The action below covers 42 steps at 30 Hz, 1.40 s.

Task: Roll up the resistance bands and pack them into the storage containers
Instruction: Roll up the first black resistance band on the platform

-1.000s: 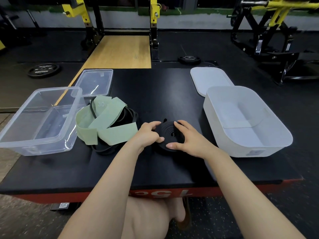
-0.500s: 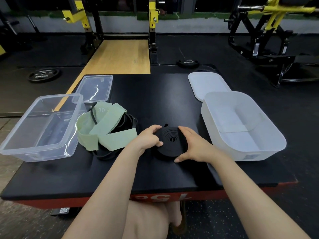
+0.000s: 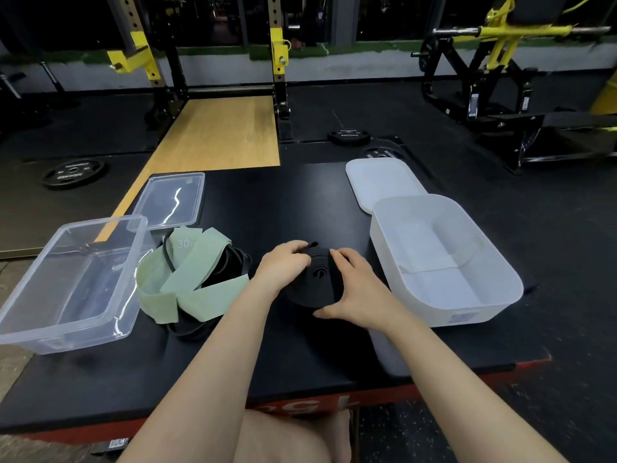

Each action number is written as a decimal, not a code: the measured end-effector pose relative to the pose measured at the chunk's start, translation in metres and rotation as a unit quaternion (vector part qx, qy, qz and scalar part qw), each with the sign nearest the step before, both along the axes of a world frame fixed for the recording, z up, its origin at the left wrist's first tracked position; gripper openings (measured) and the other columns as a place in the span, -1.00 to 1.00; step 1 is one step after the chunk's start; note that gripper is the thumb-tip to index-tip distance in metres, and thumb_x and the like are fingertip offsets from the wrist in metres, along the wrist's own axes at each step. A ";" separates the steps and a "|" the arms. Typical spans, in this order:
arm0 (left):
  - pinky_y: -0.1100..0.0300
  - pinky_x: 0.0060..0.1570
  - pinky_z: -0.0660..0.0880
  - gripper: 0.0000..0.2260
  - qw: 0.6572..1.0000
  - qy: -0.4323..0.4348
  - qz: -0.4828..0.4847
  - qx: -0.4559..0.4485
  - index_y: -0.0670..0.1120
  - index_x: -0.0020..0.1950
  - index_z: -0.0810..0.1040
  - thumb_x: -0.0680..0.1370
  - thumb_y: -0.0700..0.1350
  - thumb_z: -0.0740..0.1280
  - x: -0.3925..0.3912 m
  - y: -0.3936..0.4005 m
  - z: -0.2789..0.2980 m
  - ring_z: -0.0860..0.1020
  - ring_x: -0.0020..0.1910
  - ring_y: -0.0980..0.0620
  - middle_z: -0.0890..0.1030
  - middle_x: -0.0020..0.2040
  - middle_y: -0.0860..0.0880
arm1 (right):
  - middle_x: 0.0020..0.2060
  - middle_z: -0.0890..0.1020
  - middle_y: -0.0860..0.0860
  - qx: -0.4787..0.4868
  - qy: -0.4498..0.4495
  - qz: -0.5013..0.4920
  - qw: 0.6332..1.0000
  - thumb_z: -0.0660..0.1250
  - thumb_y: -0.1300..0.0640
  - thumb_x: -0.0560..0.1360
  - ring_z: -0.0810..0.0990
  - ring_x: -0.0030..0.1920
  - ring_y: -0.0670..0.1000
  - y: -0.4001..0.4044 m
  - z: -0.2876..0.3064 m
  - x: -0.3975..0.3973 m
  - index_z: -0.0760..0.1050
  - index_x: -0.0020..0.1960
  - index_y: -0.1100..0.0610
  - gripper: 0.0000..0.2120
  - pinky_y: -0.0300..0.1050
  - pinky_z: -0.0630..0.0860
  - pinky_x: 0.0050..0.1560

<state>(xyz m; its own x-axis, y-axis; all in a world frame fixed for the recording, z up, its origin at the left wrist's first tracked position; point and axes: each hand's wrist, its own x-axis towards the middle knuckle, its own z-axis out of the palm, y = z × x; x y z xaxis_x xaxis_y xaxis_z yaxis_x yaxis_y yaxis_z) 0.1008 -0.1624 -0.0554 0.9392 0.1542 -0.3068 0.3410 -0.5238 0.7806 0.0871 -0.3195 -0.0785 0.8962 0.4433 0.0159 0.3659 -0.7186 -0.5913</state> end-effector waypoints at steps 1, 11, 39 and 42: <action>0.06 0.30 0.37 -0.56 1.000 -0.011 -0.006 0.004 0.11 0.34 0.44 0.47 -0.14 0.22 0.005 -0.002 0.008 0.40 0.30 -0.03 0.45 0.34 0.03 | 0.38 0.18 -0.10 0.011 -0.018 -0.007 1.000 0.54 -0.11 0.22 0.20 0.38 -0.09 -0.002 0.008 0.002 0.12 0.48 0.06 -0.02 -0.16 0.32 0.30; 0.10 0.19 0.43 -0.59 0.988 -0.079 -0.116 0.068 0.10 0.31 0.45 0.49 -0.16 0.21 0.059 -0.074 0.067 0.40 0.25 -0.05 0.49 0.27 0.00 | 0.14 0.28 -0.16 0.072 -0.041 -0.099 0.992 0.55 -0.06 0.15 0.34 0.19 -0.09 -0.068 0.057 0.037 0.28 0.31 -0.10 -0.20 -0.15 0.42 0.11; 0.20 -0.18 0.32 -0.71 0.938 0.021 -0.299 0.176 -0.21 0.21 0.44 0.52 -0.21 0.12 0.156 -0.172 -0.004 0.47 -0.03 -0.10 0.55 0.16 -0.20 | 0.15 0.37 -0.09 -0.039 0.049 -0.220 0.973 0.55 -0.07 0.15 0.43 0.12 -0.02 -0.140 -0.017 0.115 0.38 0.24 0.00 -0.28 -0.12 0.47 0.08; 0.19 -0.07 0.33 -0.70 0.942 0.022 -0.293 0.162 -0.19 0.24 0.42 0.53 -0.21 0.13 0.155 -0.173 -0.007 0.50 0.17 -0.14 0.54 0.18 -0.18 | 0.18 0.36 -0.09 -0.032 0.044 -0.221 0.974 0.55 -0.08 0.14 0.44 0.15 0.01 -0.139 -0.024 0.116 0.35 0.28 0.02 -0.22 -0.02 0.51 0.12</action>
